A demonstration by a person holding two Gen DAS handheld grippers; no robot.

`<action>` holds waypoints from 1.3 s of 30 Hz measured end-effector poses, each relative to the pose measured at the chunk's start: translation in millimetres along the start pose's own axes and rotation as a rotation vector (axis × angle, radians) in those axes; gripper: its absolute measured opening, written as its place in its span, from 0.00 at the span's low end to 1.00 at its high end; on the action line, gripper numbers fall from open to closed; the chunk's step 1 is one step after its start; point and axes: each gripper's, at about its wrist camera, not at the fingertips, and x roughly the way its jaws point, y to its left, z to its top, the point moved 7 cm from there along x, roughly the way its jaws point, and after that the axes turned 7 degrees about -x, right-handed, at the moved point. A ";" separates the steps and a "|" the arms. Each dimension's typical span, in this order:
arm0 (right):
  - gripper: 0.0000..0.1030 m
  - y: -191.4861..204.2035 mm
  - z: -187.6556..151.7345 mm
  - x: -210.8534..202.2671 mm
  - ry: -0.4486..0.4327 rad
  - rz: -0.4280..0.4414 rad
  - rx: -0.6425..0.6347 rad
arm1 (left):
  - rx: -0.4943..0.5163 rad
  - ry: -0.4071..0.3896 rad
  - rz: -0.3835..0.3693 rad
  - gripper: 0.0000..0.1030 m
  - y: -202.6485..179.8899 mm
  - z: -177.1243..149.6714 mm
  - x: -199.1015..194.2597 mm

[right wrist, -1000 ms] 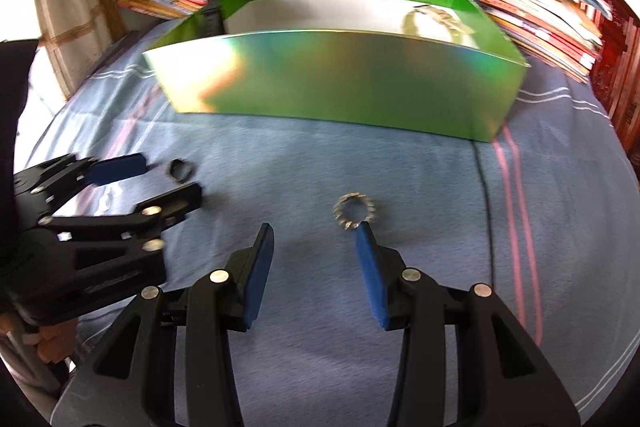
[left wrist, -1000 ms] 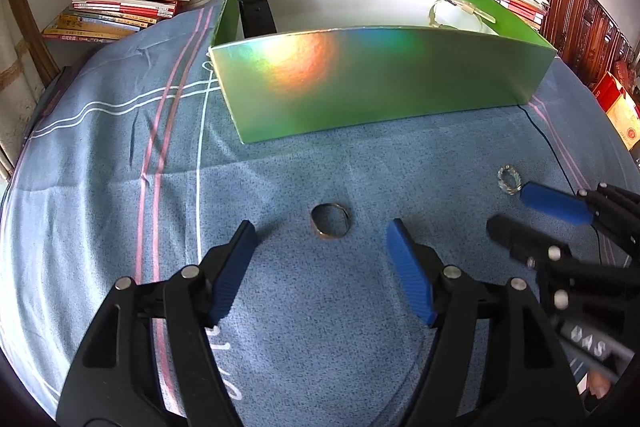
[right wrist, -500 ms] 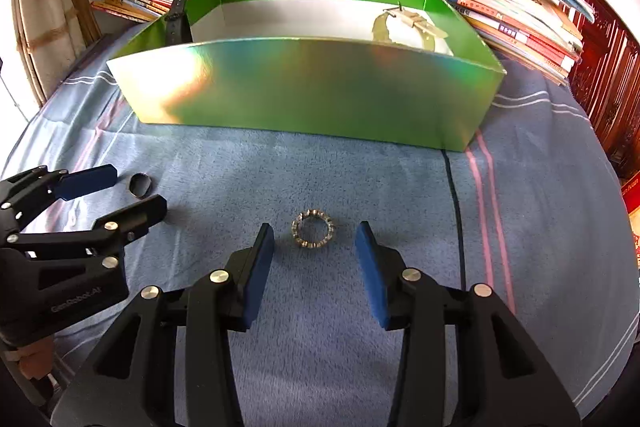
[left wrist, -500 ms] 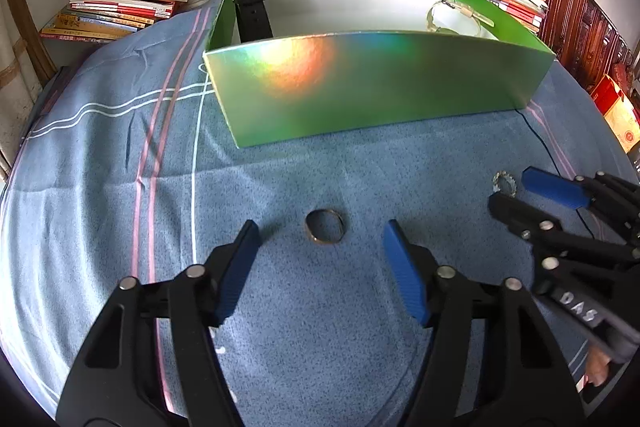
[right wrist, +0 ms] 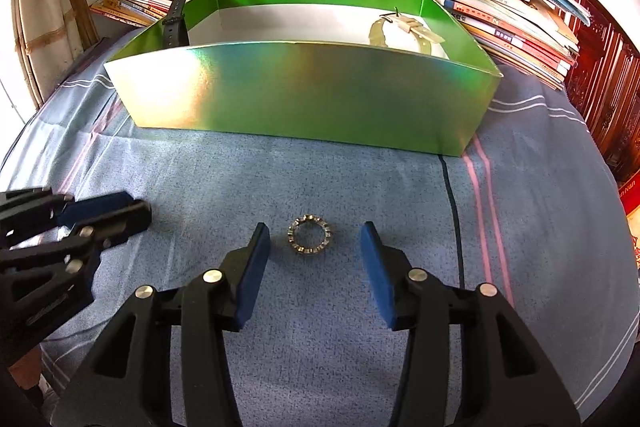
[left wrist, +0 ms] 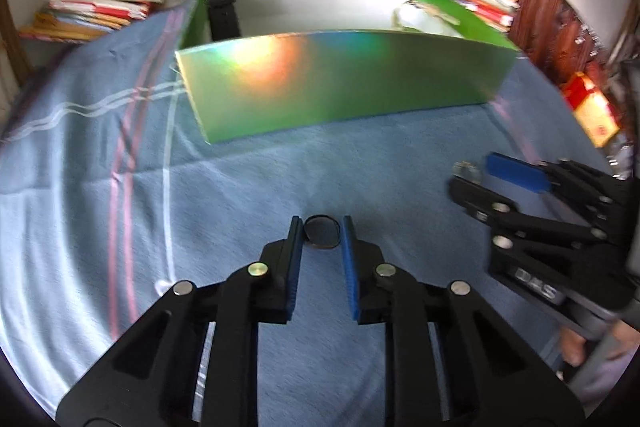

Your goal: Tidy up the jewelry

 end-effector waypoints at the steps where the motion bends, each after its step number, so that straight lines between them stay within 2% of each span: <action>1: 0.48 -0.4 -0.1 -0.1 0.001 0.000 0.002 | -0.004 0.005 -0.006 0.19 0.4 -1.8 -1.4; 4: 0.49 -0.4 -0.6 -0.6 0.002 -0.002 0.002 | 0.001 -0.005 0.027 0.24 3.7 -4.3 -4.9; 6: 0.50 -0.3 -0.3 -0.6 0.002 -0.001 0.001 | 0.006 -0.006 0.030 0.34 6.0 -5.2 -5.9; 11: 0.51 -0.5 -0.3 -0.6 0.003 -0.001 0.002 | 0.054 -0.017 0.035 0.38 3.8 -8.5 -9.2; 17: 0.54 -1.8 -0.9 -0.5 0.005 -0.001 0.002 | 0.146 -0.037 0.086 0.54 -0.6 -3.0 -4.5; 20: 0.56 -2.2 -1.7 -0.4 0.004 -0.004 0.004 | 0.182 -0.030 0.095 0.53 -4.4 -4.0 -1.5; 23: 0.56 -1.7 -2.2 -0.5 0.003 -0.003 0.005 | 0.180 -0.022 0.063 0.38 -7.2 -4.5 -0.6; 24: 0.56 -1.9 -2.6 -0.7 0.003 -0.003 0.005 | 0.174 -0.017 0.047 0.36 -8.0 -4.9 -1.0; 33: 0.60 -1.3 -3.3 -1.0 0.002 -0.006 0.007 | 0.195 0.000 -0.072 0.36 -27.7 -20.9 -15.1; 34: 0.60 -1.2 -3.1 -0.9 0.003 -0.006 0.007 | 0.200 -0.005 -0.070 0.37 -29.5 -22.4 -16.7; 37: 0.61 -0.6 -3.6 -1.3 0.004 -0.005 0.006 | 0.203 -0.044 0.025 0.38 -24.3 -14.7 -15.8; 39: 0.61 -0.2 -3.5 -1.3 0.003 -0.006 0.007 | 0.184 -0.049 0.051 0.41 -19.1 -9.1 -12.3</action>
